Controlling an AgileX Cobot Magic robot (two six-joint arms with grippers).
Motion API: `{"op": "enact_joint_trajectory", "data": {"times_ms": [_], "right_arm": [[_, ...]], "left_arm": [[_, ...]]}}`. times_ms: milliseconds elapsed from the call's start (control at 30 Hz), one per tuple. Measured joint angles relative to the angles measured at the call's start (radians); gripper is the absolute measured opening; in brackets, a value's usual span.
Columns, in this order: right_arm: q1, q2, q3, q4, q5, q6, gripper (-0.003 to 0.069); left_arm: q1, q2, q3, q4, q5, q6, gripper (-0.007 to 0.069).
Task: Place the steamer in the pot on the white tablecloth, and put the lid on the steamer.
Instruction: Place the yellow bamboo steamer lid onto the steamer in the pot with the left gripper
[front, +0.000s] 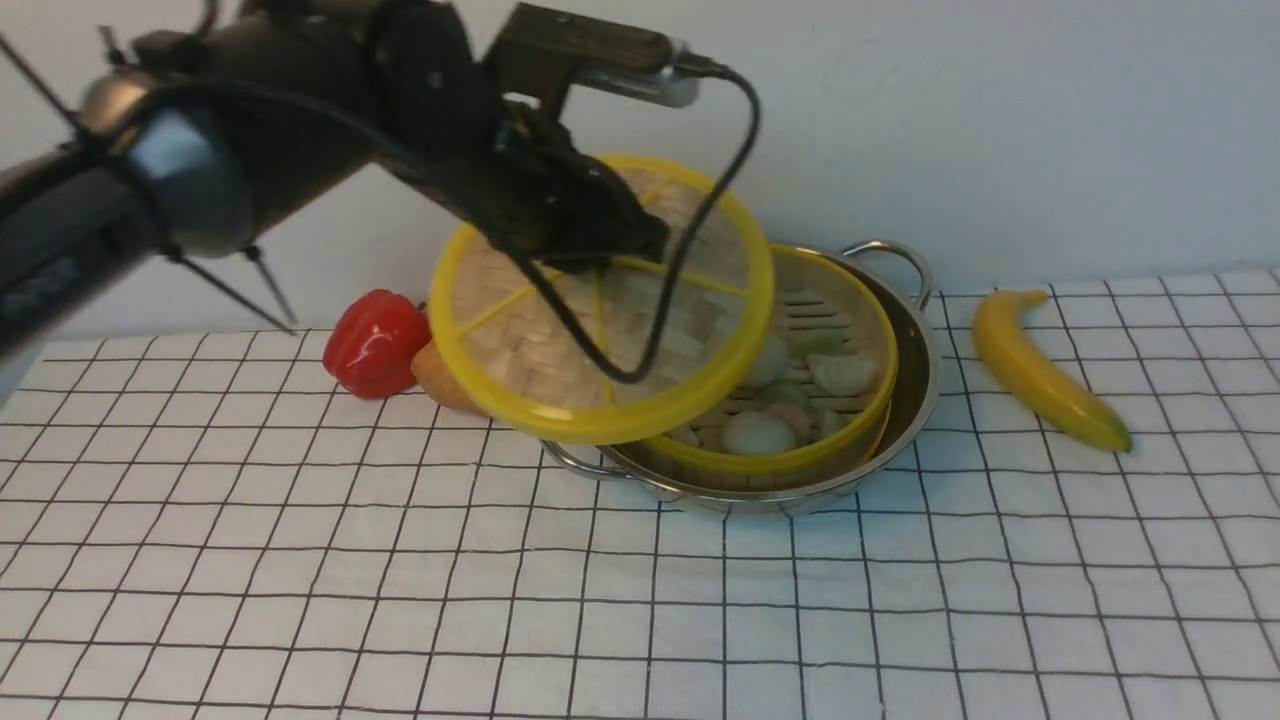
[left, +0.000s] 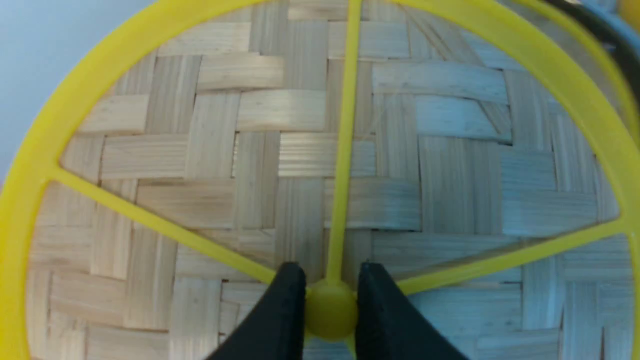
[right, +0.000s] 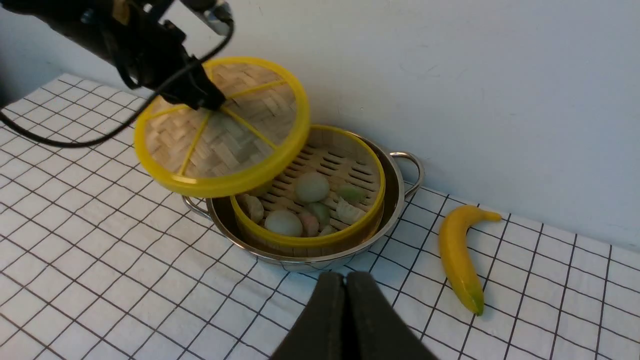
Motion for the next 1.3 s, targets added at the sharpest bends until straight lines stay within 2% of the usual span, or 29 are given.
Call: {"op": "enact_joint_trajectory", "data": {"times_ms": [133,333,1300], "right_arm": [[0.0,0.0,0.0,0.004,0.0,0.013,0.0001],[0.0,0.0,0.0,0.031,0.0,0.023,0.0003],[0.0,0.0,0.0,0.054,0.0,0.026,0.0008]], "left_arm": [[-0.082,0.128,-0.148,0.087,0.046,-0.026,0.012],[-0.123,0.221,-0.236,0.141,0.067,-0.051,0.012],[-0.124,0.297,-0.24,0.134,-0.071,-0.052,0.012]]}}
